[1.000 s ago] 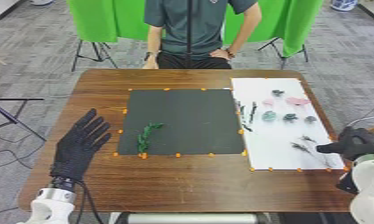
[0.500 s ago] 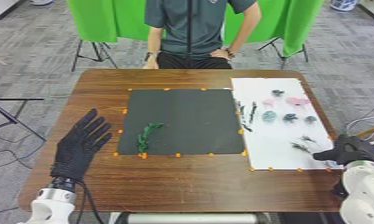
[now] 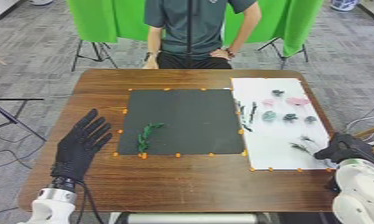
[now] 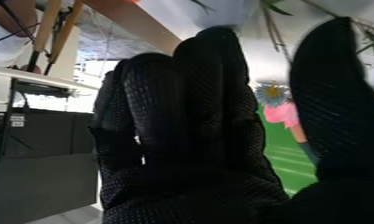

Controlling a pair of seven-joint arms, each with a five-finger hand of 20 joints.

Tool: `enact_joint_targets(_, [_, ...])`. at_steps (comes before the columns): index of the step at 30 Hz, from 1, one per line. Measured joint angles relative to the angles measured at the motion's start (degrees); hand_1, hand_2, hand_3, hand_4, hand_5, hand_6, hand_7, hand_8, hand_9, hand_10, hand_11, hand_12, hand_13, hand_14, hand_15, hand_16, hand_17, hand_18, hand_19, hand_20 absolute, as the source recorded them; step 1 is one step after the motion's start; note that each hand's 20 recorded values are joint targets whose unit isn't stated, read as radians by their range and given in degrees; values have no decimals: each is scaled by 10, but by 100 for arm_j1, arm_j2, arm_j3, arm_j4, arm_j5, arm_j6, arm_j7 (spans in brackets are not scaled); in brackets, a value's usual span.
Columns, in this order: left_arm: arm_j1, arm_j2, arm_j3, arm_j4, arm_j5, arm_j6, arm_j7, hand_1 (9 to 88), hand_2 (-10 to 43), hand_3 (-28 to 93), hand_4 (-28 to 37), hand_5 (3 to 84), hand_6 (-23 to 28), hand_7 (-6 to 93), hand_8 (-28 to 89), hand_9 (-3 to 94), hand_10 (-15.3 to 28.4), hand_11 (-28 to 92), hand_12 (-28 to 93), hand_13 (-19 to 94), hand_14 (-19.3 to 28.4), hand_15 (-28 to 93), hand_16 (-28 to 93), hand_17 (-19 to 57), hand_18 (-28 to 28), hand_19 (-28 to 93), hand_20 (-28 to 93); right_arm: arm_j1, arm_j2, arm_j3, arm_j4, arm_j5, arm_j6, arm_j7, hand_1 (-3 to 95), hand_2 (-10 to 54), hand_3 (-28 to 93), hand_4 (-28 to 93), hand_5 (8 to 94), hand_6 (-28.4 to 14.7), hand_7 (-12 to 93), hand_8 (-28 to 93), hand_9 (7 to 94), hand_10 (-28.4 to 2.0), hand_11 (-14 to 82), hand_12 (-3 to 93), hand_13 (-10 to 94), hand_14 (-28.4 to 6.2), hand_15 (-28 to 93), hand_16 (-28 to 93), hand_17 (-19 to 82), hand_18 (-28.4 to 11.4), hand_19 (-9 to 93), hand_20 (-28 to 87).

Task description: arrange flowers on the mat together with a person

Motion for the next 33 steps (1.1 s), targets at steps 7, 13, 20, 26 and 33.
enact_joint_targets(7, [-6, 0, 10, 4, -1, 0, -6, 287, -23, 681, -247, 297, 24, 203, -106, 256, 112, 177, 168, 215, 127, 227, 27, -101, 204, 431, 105, 86, 9, -47, 107, 136, 92, -234, 487, -95, 715, -282, 751, 13, 488, 75, 830, -88, 585, 391, 788, -80, 789, 275, 373, -213, 899, 412])
enact_joint_targets(13, [1, -7, 10, 4, -3, 3, -9, 286, -21, 681, -246, 298, 25, 203, -106, 256, 112, 177, 168, 215, 127, 226, 27, -101, 203, 431, 105, -3, -26, 61, 129, 280, 216, -432, 439, -95, 813, -231, 765, 13, 566, 162, 856, -80, 675, 434, 822, -81, 844, 276, 400, -222, 931, 464])
enact_joint_targets(20, [6, -7, 7, -1, -4, 12, -15, 284, -21, 683, -246, 298, 24, 205, -107, 256, 111, 177, 168, 215, 127, 226, 27, -101, 203, 430, 104, -113, -32, -44, 25, 255, 1322, -659, 375, -95, 854, -106, 784, 2, 623, 262, 895, -78, 752, 460, 858, -83, 880, 265, 440, -233, 932, 516])
enact_joint_targets(26, [26, -7, 2, -9, -4, 23, -15, 285, -22, 685, -248, 297, 23, 208, -107, 257, 111, 177, 168, 215, 127, 224, 27, -101, 204, 430, 104, 251, -26, -381, -447, 185, 1584, -840, 359, -95, 868, -64, 798, -4, 631, 269, 910, -76, 762, 448, 875, -83, 882, 261, 457, -237, 932, 528])
enact_joint_targets(33, [105, -7, -7, -52, -5, 55, -17, 284, -22, 686, -249, 295, 20, 210, -109, 257, 110, 176, 168, 216, 126, 224, 27, -101, 203, 430, 103, 1634, -69, -1582, -677, 177, 1435, -1467, 356, -95, 872, -52, 807, -5, 630, 258, 916, -75, 761, 442, 883, -78, 882, 260, 465, -237, 932, 532])
